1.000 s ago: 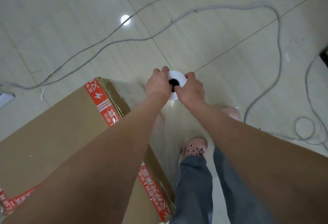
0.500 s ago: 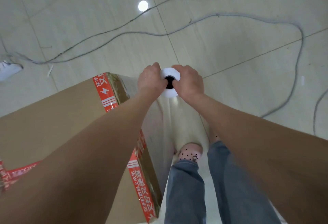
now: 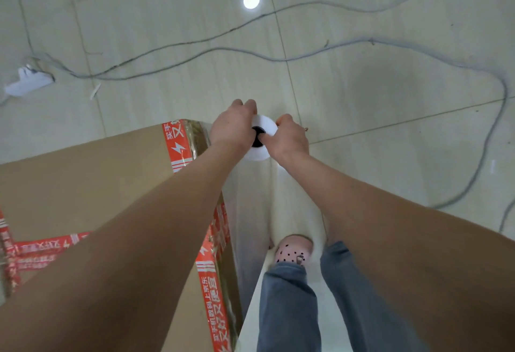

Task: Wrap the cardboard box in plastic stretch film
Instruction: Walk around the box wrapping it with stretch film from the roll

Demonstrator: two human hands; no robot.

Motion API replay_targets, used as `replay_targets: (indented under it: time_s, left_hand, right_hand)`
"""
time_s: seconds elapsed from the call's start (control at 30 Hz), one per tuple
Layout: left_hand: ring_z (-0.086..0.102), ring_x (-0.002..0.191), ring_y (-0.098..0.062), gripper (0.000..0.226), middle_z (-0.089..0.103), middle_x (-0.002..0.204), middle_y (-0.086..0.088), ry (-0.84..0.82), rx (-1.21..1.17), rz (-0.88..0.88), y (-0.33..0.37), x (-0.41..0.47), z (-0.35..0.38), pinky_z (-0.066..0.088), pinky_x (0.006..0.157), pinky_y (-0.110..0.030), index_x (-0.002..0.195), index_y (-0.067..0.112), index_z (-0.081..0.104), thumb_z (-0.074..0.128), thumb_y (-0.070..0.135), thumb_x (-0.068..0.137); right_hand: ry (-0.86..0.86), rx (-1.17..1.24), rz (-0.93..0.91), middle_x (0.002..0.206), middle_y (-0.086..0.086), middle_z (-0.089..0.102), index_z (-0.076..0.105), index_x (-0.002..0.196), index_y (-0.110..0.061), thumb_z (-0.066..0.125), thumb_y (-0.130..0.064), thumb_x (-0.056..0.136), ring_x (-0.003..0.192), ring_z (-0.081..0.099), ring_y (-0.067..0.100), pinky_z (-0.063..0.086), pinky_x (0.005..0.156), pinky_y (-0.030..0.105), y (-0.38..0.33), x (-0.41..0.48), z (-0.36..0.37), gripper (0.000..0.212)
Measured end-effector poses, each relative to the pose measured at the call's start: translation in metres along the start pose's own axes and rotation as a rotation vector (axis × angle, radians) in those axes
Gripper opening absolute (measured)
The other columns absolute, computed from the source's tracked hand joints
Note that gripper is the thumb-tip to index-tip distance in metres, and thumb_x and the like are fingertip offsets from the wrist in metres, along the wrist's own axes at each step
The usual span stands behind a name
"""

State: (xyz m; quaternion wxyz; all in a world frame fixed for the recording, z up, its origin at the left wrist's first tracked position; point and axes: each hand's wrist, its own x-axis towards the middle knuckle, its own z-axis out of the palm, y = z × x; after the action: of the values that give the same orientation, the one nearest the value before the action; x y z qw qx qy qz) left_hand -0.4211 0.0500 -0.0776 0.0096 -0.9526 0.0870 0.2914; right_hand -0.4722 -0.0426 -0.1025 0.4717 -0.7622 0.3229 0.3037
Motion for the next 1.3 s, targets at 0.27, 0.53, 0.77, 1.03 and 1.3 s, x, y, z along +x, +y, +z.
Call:
replay_targets:
  time_s: [0.27,0.53,0.77,1.03,1.3]
  left_hand:
    - [0.057,0.095,-0.030,0.026,0.050,0.112,-0.009,-0.030,0.242,0.216,0.010,0.010,-0.006,0.035,0.063,-0.034,0.113,0.010,0.053,0.052,0.012,0.088]
    - [0.059,0.092,-0.031,0.022,0.052,0.110,-0.009,-0.059,0.162,0.147,-0.001,0.029,-0.014,0.036,0.062,-0.034,0.108,0.008,0.050,0.051,0.008,0.087]
    - [0.058,0.094,-0.031,0.021,0.053,0.107,-0.010,-0.183,0.175,0.192,-0.016,0.054,-0.034,0.037,0.064,-0.034,0.106,0.008,0.050,0.054,0.012,0.086]
    - [0.048,0.078,-0.023,0.020,0.047,0.087,-0.003,-0.246,0.018,0.034,-0.048,0.075,-0.047,0.038,0.063,-0.031,0.090,0.017,0.042,0.060,0.024,0.084]
    - [0.049,0.081,-0.023,0.025,0.048,0.088,-0.001,-0.257,0.028,-0.091,-0.081,0.085,-0.060,0.040,0.065,-0.029,0.088,0.021,0.044,0.061,0.038,0.082]
  right_hand:
    - [0.078,-0.187,-0.088,0.103,0.008,0.058,0.050,0.104,-0.014,0.059,-0.027,0.085,0.088,0.059,0.032,0.038,0.063,0.031,-0.009,0.006,-0.001,0.025]
    - [0.131,-0.407,-0.222,0.105,0.006,0.053,0.050,0.108,-0.015,0.057,-0.022,0.088,0.082,0.059,0.030,0.038,0.063,0.033,-0.031,0.017,-0.001,0.022]
    - [0.085,-0.207,0.083,0.110,0.005,0.048,0.046,0.110,-0.016,0.063,-0.028,0.084,0.083,0.055,0.025,0.042,0.065,0.034,-0.052,0.026,0.006,0.034]
    - [0.047,-0.550,-0.242,0.108,0.003,0.052,0.050,0.113,-0.020,0.054,-0.015,0.088,0.079,0.053,0.025,0.039,0.065,0.033,-0.088,0.047,0.008,0.026]
    - [0.017,-0.284,-0.004,0.128,0.004,0.047,0.040,0.132,-0.019,0.063,-0.031,0.086,0.099,0.057,0.027,0.036,0.070,0.030,-0.106,0.049,0.021,0.053]
